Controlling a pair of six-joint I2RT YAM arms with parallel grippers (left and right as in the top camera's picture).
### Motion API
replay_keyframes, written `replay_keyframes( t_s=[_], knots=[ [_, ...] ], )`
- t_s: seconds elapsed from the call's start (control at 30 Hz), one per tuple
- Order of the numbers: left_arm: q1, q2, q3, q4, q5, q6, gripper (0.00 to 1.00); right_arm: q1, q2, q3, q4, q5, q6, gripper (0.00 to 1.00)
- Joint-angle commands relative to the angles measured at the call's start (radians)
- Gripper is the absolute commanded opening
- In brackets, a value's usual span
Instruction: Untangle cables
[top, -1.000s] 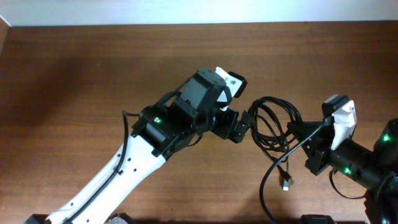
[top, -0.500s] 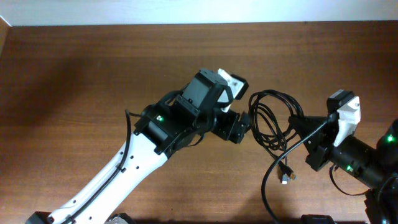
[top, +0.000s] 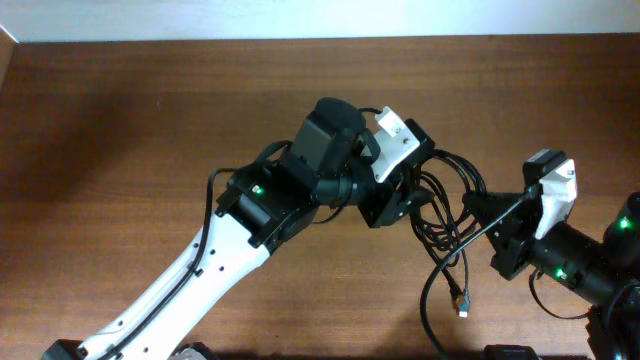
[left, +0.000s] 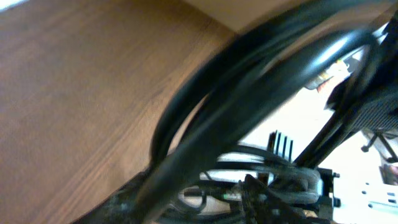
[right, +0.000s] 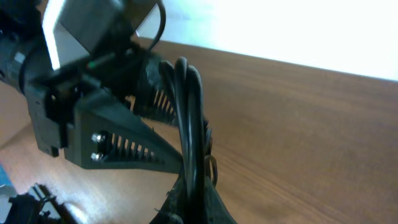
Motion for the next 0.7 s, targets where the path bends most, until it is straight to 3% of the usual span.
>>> replay_keyframes(
  t_s=[0.0, 0.03, 0.1, 0.2, 0.4, 0.43, 0.47, 0.5, 0.53, 0.67],
  knots=[
    [0.000, 0.006, 0.010, 0.043, 0.034, 0.105, 0.66, -0.002, -0.009, 0.020, -0.028, -0.023, 0.004, 0.04],
    [0.000, 0.006, 0.010, 0.064, 0.034, 0.133, 0.79, -0.002, -0.009, 0.019, -0.046, -0.024, 0.004, 0.04],
    [0.000, 0.006, 0.010, 0.102, 0.033, 0.137, 0.92, -0.002, -0.009, 0.019, -0.061, -0.036, 0.004, 0.04],
    [0.000, 0.006, 0.010, 0.133, 0.032, 0.258, 0.94, -0.002, -0.009, 0.020, -0.065, -0.105, -0.003, 0.04],
    [0.000, 0.006, 0.010, 0.128, -0.100, 0.272, 0.95, -0.002, -0.009, 0.019, -0.085, -0.182, -0.041, 0.04],
    [0.000, 0.006, 0.010, 0.126, -0.100, 0.288, 0.88, -0.002, -0.009, 0.020, -0.091, -0.182, -0.041, 0.04],
    [0.000, 0.006, 0.010, 0.124, -0.099, 0.293, 0.66, -0.002, -0.009, 0.020, -0.091, -0.182, -0.041, 0.04],
    [0.000, 0.006, 0.010, 0.124, -0.100, 0.293, 0.18, -0.002, -0.009, 0.020, -0.089, -0.180, -0.042, 0.04],
    [0.000, 0.006, 0.010, 0.121, -0.099, 0.293, 0.00, -0.002, -0.009, 0.019, -0.089, -0.172, -0.042, 0.04],
    [0.002, 0.001, 0.010, 0.109, -0.100, 0.277, 0.00, -0.002, -0.009, 0.019, -0.090, -0.090, -0.041, 0.04]
  ],
)
